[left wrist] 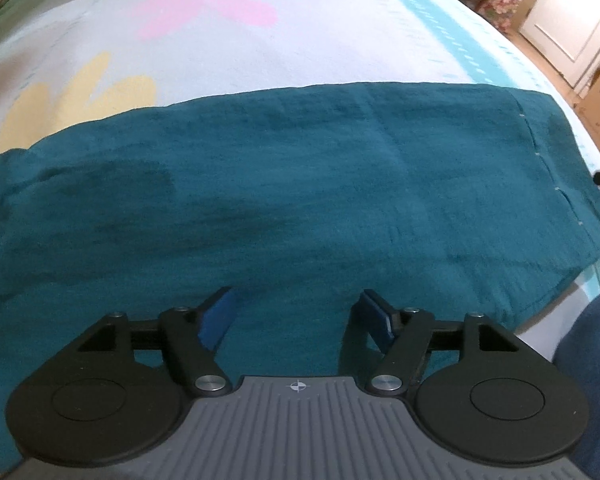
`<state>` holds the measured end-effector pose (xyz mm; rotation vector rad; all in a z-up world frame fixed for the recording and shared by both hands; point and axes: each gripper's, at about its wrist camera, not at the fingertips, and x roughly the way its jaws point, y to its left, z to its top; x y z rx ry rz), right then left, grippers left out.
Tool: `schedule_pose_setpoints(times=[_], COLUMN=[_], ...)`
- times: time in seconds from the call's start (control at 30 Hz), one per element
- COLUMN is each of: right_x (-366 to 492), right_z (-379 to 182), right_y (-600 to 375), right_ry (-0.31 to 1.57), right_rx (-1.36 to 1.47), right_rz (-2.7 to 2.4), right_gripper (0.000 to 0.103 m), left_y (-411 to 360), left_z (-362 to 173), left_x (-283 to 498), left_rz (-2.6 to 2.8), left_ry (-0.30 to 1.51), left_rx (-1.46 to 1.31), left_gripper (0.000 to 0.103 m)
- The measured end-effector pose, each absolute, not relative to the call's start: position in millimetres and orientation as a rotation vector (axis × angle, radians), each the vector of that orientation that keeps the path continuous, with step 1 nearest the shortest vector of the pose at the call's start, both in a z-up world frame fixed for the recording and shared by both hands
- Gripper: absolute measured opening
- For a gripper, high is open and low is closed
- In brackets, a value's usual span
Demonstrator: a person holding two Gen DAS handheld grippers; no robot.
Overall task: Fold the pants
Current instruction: 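Grasp the pants hem with the right gripper and lift it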
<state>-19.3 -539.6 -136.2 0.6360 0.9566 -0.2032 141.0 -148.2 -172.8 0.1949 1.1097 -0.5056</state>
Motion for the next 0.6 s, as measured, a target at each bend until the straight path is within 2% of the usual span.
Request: schedule_pose_setpoints(times=[0.1, 0.2, 0.23, 0.27, 0.3, 0.33, 0.37, 0.6], right_x=[-21, -13, -9, -5, -2, 0, 2, 11], right_z=[-143, -151, -153, -154, -156, -157, -155, -104], right_y=[-543, -546, -546, -546, -546, -547, -546, -530], right_ry=[0.924, 0.899, 0.898, 0.900, 0.909, 0.914, 0.917, 0.854], right_rx=[0.700, 0.774, 0.784, 0.781, 0.783, 0.793, 0.786, 0.709], right_rz=[-0.142, -0.097, -0.094, -0.096, -0.090, -0.092, -0.100, -0.087], right_gripper=[0.067, 0.060, 0.053, 0.031, 0.013, 0.015, 0.014, 0.013], left_y=[-150, -157, -162, -166, -169, -173, -176, -220], left_z=[-175, -176, -175, -173, -172, -170, -167, -158], left_x=[141, 142, 141, 140, 140, 140, 142, 172], left_rz=[-0.500, -0.512, -0.513, -0.505, -0.499, -0.503, -0.517, -0.570], left_ry=[1.117, 1.128, 1.129, 1.125, 1.118, 1.112, 1.114, 1.088], left_rx=[0.164, 0.207, 0.245, 0.269, 0.274, 0.266, 0.247, 0.175], left_gripper=[0.075, 0.080, 0.079, 0.076, 0.072, 0.063, 0.060, 0.060])
